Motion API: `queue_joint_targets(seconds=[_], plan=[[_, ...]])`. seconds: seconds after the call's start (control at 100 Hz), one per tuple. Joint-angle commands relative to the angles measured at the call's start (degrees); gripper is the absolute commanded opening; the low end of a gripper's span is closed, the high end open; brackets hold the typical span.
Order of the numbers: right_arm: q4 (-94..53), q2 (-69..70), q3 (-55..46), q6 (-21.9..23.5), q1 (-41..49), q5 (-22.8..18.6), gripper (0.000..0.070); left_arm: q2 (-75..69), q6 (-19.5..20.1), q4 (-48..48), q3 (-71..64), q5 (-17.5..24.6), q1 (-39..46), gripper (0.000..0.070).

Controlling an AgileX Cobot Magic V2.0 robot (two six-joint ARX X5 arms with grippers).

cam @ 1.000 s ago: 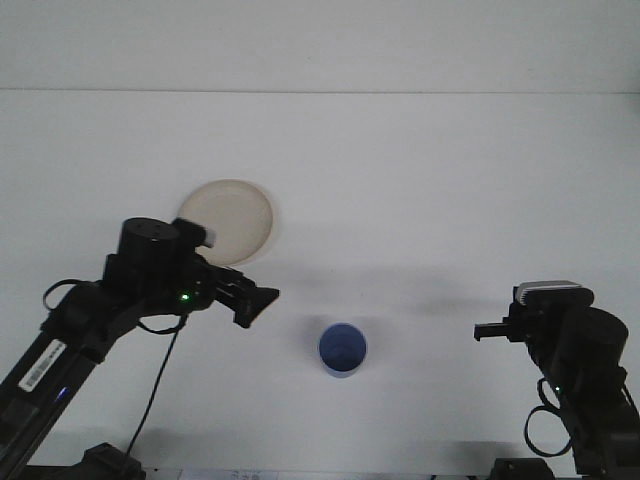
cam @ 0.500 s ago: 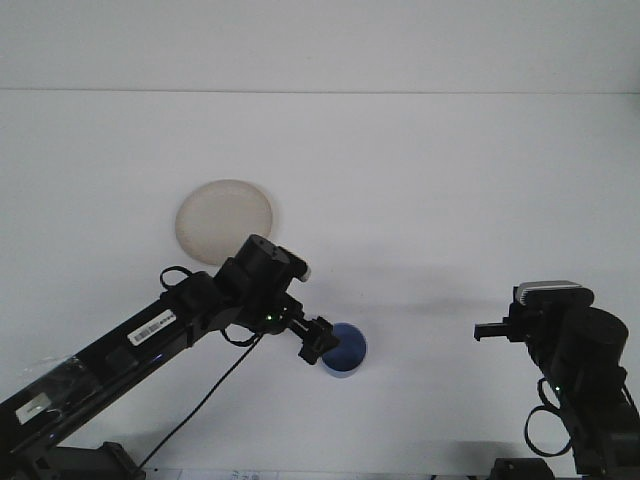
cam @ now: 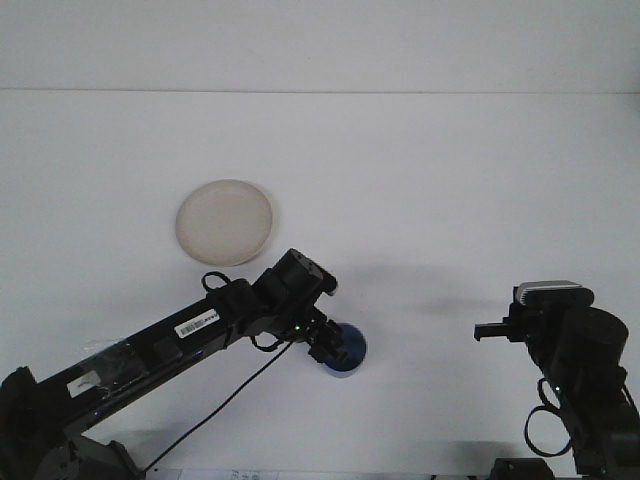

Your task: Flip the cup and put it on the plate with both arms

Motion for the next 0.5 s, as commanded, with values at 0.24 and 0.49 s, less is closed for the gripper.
queue_joint_targets(seconds=[0.24,0.49], plan=[[0.28,0.20,0.85,0.15,0.02,0.02,0.0000,0.90,0.31,-2.45,6.21,-4.26,-0.22,0.0010],[0.26,0.20,0.85,0.15,0.02,0.02,0.0000,0.90,3.91,-11.15,20.92,-16.72,9.18,0.0009]])
